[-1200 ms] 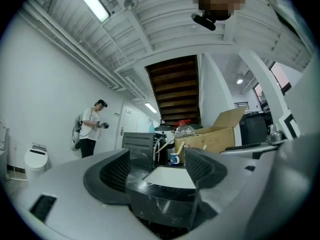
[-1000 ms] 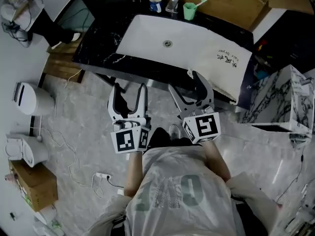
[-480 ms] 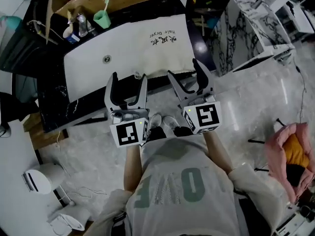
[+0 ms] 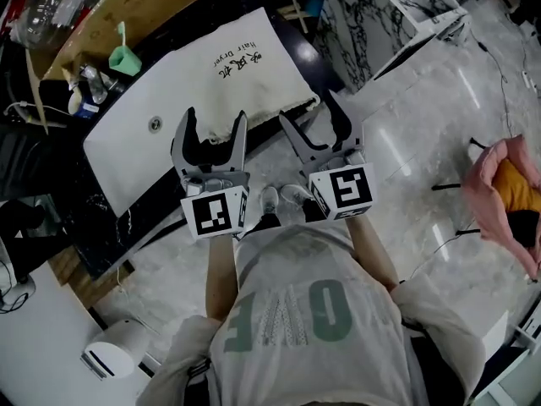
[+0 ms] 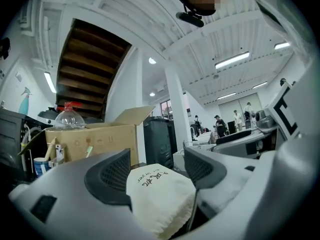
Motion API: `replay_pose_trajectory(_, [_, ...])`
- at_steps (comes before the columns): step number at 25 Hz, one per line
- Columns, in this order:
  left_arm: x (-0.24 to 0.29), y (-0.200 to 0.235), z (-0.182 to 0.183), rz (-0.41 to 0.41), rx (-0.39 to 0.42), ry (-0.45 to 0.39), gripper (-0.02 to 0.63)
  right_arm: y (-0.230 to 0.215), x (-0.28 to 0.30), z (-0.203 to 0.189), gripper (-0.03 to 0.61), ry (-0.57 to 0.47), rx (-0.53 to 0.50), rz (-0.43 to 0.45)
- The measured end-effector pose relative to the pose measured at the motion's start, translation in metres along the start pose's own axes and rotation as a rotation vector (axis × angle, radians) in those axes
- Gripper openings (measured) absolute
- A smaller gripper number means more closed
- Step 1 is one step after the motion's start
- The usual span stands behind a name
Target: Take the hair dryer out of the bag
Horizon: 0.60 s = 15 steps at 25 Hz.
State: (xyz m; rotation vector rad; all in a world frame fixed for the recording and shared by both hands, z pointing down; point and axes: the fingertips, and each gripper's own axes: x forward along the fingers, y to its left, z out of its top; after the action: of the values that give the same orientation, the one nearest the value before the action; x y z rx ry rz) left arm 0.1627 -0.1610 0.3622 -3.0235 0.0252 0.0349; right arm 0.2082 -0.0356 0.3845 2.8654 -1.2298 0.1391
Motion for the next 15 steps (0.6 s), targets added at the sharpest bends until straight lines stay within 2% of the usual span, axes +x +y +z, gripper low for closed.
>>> replay_pose_trajectory(5, [0.006, -0.006, -0.005, -0.064, 0.006, 0.025, 0.316, -0.003, -0.001, -0.001, 0.330, 0.006, 0.005, -0.028])
replay_pose_trajectory(11, [0.010, -0.013, -0.011, -0.151, 0.017, 0.066, 0.314, 0.000, 0.005, -0.002, 0.330, 0.005, 0.013, -0.015])
replay_pose_trajectory(13, [0.012, -0.018, -0.014, -0.208, 0.074, 0.087, 0.314, -0.001, 0.005, -0.002, 0.330, 0.000, 0.021, -0.013])
replay_pose_trajectory(15, [0.015, -0.031, -0.030, -0.337, 0.205, 0.161, 0.314, -0.002, 0.004, -0.002, 0.330, -0.007, 0.034, -0.010])
